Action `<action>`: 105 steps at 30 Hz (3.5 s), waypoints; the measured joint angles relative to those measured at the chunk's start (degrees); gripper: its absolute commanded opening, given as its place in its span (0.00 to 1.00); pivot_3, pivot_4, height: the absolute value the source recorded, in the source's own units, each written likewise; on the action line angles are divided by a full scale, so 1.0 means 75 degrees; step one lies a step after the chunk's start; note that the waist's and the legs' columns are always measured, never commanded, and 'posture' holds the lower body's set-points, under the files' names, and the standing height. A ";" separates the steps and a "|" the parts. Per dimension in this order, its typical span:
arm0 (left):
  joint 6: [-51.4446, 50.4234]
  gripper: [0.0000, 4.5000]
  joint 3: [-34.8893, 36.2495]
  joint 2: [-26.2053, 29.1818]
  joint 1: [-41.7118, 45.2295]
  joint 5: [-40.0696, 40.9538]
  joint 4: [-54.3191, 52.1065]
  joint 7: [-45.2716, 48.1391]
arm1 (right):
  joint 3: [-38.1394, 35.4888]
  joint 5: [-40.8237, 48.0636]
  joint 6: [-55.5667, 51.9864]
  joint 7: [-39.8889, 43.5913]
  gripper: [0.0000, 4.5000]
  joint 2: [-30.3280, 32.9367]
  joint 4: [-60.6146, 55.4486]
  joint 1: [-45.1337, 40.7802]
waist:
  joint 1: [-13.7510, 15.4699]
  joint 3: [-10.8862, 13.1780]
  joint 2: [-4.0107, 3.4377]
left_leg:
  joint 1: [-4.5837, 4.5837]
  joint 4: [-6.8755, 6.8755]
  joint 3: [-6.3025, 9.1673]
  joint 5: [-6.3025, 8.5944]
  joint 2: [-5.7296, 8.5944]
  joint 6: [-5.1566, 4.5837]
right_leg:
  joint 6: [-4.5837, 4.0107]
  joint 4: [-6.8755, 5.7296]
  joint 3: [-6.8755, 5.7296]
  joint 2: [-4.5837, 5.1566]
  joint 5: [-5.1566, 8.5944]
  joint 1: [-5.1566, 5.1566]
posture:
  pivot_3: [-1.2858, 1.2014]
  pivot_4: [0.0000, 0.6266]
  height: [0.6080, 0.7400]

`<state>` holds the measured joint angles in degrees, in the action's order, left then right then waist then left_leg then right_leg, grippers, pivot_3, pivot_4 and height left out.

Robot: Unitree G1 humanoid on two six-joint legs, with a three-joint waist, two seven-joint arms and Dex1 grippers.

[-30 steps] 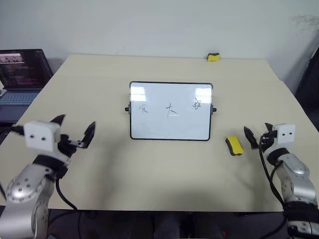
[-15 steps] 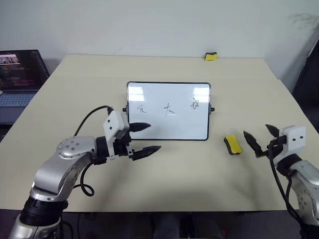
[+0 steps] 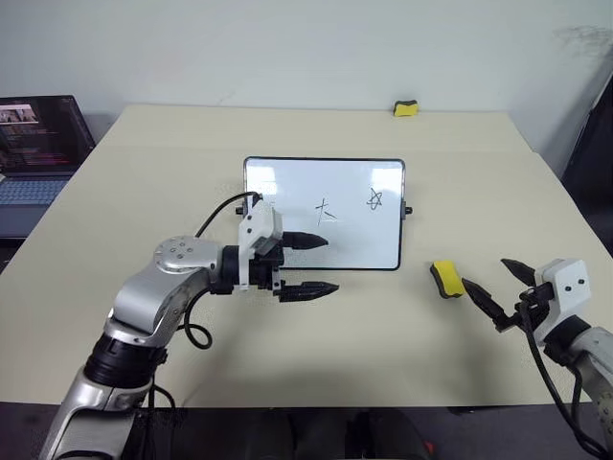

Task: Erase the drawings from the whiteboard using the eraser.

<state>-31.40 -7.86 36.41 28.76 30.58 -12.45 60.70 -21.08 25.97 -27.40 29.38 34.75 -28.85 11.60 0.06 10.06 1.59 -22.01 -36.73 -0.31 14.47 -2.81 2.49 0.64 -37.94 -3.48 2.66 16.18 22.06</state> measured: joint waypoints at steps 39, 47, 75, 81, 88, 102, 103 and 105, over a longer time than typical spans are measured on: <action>0.0547 1.00 -0.0857 -0.0194 0.0395 -0.0791 0.0688 0.1308 | 0.1492 -0.0647 -0.3438 -0.3023 1.00 -0.1497 0.1064 -0.2650 | -0.0018 0.0001 0.0005 | -0.0053 -0.0021 0.0018 -0.0001 0.0000 -0.0003 | -0.0010 -0.0004 -0.0012 -0.0004 -0.0007 0.0030 | 0.52 0.24 1.00; 0.0542 1.00 -0.0857 -0.0186 0.0347 -0.0791 0.0661 0.1238 | 0.1495 -0.0901 -0.3259 -0.2893 0.46 -0.1566 0.1321 -0.2682 | -0.0019 0.0001 0.0004 | -0.0052 -0.0022 0.0019 -0.0001 0.0000 -0.0003 | -0.0011 -0.0006 -0.0012 -0.0004 -0.0007 0.0029 | 0.52 0.24 1.00; -0.0940 1.00 0.1449 0.0021 -0.2385 -0.0286 -0.1970 -0.2163 | 0.2456 -0.1764 -0.0268 -0.1074 0.27 -0.1160 0.1373 -0.2303 | -0.0023 0.0000 0.0003 | -0.0028 -0.0024 0.0018 -0.0001 -0.0002 -0.0003 | -0.0003 -0.0021 -0.0003 -0.0004 -0.0003 0.0020 | 0.52 0.24 1.00; -0.0950 1.00 0.1657 -0.0056 -0.2439 -0.0245 -0.2221 -0.2729 | 0.2549 -0.1580 0.0029 -0.0648 0.27 -0.1400 0.1634 -0.3593 | -0.0024 0.0000 0.0003 | -0.0021 -0.0026 0.0014 -0.0001 -0.0002 -0.0003 | -0.0020 -0.0023 0.0002 -0.0004 -0.0016 0.0019 | 0.52 0.24 1.00; -0.1068 1.00 0.1673 -0.0171 -0.2143 -0.0069 -0.2266 -0.3028 | 0.2811 -0.1570 0.0406 -0.0425 0.27 -0.1801 0.2648 -0.4989 | -0.0024 0.0000 0.0003 | -0.0023 -0.0027 0.0010 -0.0001 -0.0002 -0.0003 | -0.0040 -0.0022 0.0003 -0.0003 -0.0027 0.0018 | 0.52 0.24 1.00; -0.1116 1.00 0.1593 -0.0536 -0.0825 0.0057 -0.1675 -0.3162 | 0.3203 -0.2587 0.2542 -0.0857 0.27 -0.2826 0.5754 -0.6495 | -0.0028 0.0000 0.0003 | -0.0026 -0.0024 0.0006 -0.0002 -0.0003 -0.0001 | -0.0041 -0.0024 0.0004 0.0000 -0.0029 0.0022 | 0.52 0.24 1.00; -0.1141 1.00 0.1578 -0.0518 -0.0876 0.0107 -0.1697 -0.3123 | 0.3187 -0.2665 0.2739 -0.0956 0.27 -0.2844 0.5938 -0.6534 | -0.0028 0.0000 0.0003 | -0.0026 -0.0024 0.0005 -0.0002 -0.0003 0.0000 | -0.0041 -0.0024 0.0005 0.0000 -0.0029 0.0022 | 0.52 0.24 1.00; -0.1246 1.00 0.1538 -0.0452 -0.1019 0.0133 -0.1711 -0.3041 | 0.3112 -0.2731 0.3108 -0.1089 0.27 -0.2855 0.6249 -0.6580 | -0.0029 0.0000 0.0003 | -0.0025 -0.0024 0.0005 -0.0002 -0.0003 0.0000 | -0.0041 -0.0024 0.0006 0.0001 -0.0030 0.0022 | 0.52 0.24 1.00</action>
<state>-40.74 3.67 33.02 21.11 31.57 -25.28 37.90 2.25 5.48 -4.09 21.22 13.33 18.01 -37.74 -0.15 10.07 1.62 -22.20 -36.90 -0.27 14.45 -2.83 2.49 0.33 -38.12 -3.44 2.66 15.96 22.23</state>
